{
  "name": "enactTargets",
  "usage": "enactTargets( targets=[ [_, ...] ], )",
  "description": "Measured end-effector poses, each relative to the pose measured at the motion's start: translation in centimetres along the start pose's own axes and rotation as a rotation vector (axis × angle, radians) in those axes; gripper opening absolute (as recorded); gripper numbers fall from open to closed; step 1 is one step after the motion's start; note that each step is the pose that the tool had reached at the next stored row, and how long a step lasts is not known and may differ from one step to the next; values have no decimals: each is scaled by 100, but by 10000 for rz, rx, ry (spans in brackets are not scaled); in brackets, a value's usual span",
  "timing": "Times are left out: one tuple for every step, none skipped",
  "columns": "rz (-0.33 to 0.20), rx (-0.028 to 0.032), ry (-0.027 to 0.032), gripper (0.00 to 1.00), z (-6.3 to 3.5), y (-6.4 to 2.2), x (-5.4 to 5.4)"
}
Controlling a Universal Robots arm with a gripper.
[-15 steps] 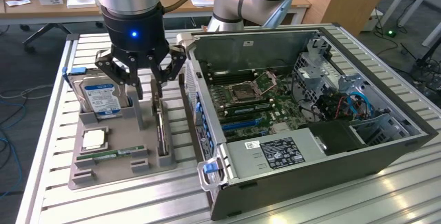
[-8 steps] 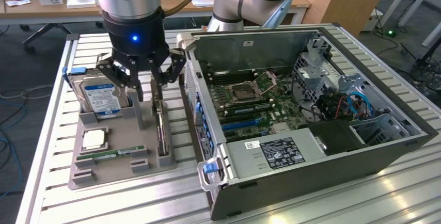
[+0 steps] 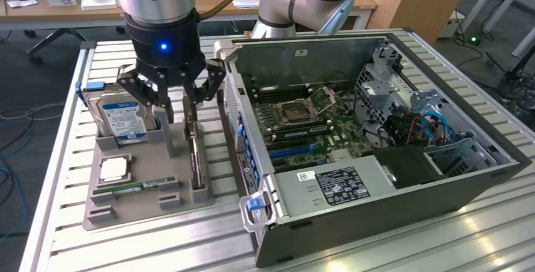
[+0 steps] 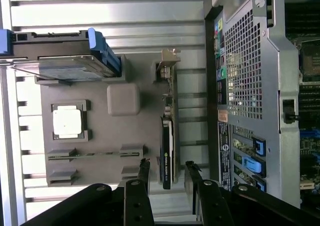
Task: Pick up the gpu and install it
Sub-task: 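Pick up the gpu and move the gpu toward the slot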
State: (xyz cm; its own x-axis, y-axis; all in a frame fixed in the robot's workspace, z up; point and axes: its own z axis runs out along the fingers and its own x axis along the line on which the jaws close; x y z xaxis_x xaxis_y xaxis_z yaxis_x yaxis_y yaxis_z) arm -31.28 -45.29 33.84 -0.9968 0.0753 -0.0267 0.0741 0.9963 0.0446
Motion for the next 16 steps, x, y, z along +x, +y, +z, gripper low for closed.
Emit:
enactTargets(
  targets=[
    [0, 1, 2, 42, 0, 3, 0],
    [-1, 0, 1, 42, 2, 6, 0],
    [-1, 1, 2, 42, 2, 9, 1],
    [0, 2, 3, 42, 2, 12, 1],
    [0, 2, 3, 42, 3, 15, 2],
    [0, 1, 2, 42, 5, 17, 2],
    [0, 1, 2, 42, 6, 20, 2],
    [0, 1, 2, 42, 7, 22, 2],
    [-2, 2, 3, 42, 7, 23, 2],
    [-2, 2, 3, 42, 7, 24, 2],
    [0, 2, 2, 42, 8, 25, 2],
    [0, 2, 2, 42, 8, 25, 2],
    [-1, 1, 2, 42, 8, 25, 2],
    [0, 1, 2, 42, 8, 25, 2],
    [-1, 2, 3, 42, 8, 25, 2],
    [0, 1, 2, 42, 12, 25, 2]
  ],
)
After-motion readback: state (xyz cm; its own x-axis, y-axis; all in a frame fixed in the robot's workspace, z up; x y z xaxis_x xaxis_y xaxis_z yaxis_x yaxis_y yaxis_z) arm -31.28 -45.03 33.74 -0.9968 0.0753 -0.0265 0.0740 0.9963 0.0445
